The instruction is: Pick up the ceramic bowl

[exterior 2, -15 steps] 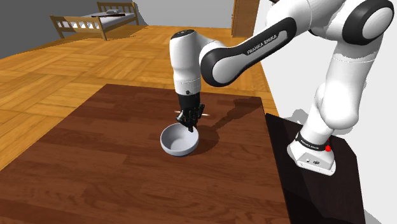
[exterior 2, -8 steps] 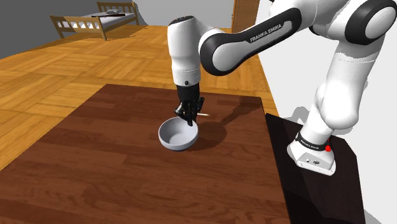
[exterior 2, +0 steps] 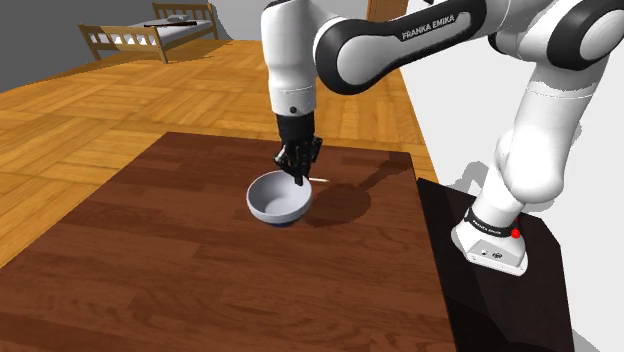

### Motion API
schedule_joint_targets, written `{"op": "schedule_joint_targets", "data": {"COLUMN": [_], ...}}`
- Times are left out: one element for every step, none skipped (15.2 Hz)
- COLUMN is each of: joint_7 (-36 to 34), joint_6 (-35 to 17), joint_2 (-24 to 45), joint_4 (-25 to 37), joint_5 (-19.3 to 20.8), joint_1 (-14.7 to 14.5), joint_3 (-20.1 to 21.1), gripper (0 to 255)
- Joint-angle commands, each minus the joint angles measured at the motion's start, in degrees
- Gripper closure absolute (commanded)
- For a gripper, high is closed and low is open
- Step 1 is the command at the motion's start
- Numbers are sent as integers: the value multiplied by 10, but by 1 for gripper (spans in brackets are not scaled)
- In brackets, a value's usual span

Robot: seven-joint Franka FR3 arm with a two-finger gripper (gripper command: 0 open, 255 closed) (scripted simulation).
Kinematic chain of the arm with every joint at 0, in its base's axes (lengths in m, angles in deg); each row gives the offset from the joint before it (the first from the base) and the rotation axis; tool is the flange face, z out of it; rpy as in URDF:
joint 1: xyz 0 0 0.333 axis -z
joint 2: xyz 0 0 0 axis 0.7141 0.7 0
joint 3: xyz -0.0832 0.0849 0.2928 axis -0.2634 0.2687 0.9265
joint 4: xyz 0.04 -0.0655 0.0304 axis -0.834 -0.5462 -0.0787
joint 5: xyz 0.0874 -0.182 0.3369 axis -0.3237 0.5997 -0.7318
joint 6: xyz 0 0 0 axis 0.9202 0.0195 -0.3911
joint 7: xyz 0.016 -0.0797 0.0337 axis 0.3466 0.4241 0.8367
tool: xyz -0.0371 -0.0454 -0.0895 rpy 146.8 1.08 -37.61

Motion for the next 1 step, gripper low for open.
{"op": "schedule_joint_targets", "data": {"joint_7": [0], "joint_6": [4], "joint_2": [0], "joint_4": [4], "joint_5": [0], "joint_1": [0], "joint_3": [0], "gripper": [255]}}
